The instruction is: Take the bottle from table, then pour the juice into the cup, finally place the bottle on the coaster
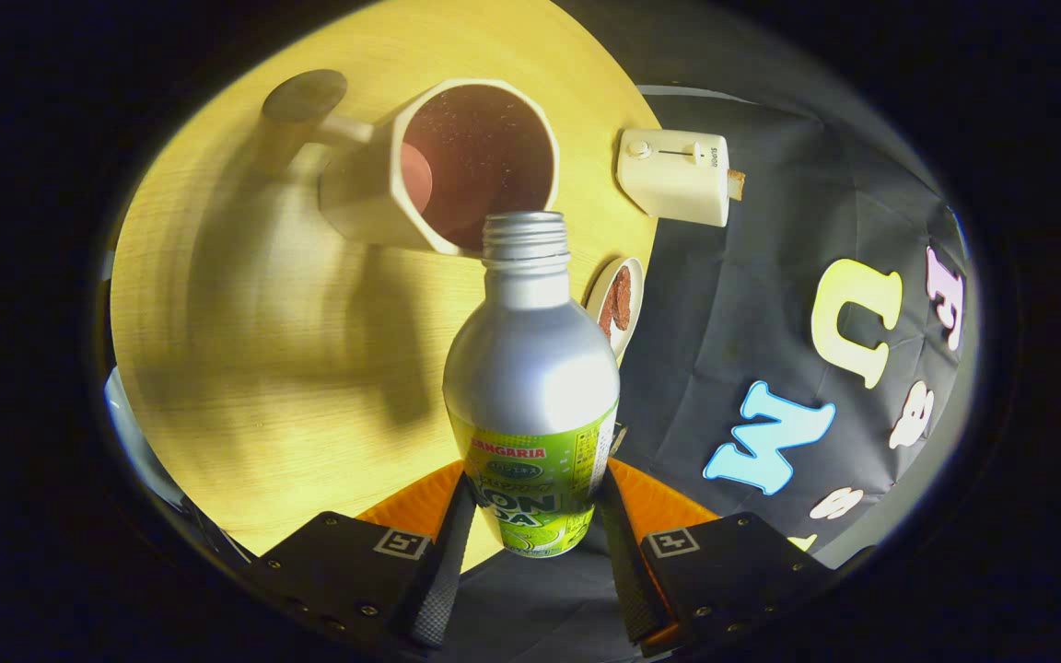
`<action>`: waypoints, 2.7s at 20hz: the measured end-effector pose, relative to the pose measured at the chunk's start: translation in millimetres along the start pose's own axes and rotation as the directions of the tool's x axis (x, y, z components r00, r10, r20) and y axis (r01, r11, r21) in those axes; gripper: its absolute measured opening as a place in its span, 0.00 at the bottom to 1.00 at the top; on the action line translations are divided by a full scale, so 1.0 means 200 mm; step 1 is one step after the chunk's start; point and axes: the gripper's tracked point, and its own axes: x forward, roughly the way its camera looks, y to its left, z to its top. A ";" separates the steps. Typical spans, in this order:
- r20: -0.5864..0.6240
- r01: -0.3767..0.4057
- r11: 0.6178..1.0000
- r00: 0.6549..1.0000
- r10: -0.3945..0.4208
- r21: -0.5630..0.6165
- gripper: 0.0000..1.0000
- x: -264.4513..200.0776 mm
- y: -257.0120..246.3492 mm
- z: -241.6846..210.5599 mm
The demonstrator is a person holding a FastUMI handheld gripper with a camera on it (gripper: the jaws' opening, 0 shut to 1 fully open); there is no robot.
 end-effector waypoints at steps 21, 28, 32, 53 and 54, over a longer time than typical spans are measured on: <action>-0.063 -0.015 0.995 0.998 0.009 -0.100 0.70 -0.02 -0.06 0.01; -0.072 -0.024 0.990 0.997 0.014 -0.138 0.70 -0.01 -0.10 0.02; -0.084 -0.029 0.987 0.996 0.016 -0.160 0.70 -0.01 -0.11 0.01; -0.151 -0.057 0.961 0.988 0.016 -0.272 0.70 -0.07 -0.19 0.02; -0.155 -0.058 0.960 0.988 0.016 -0.274 0.70 -0.07 -0.19 0.02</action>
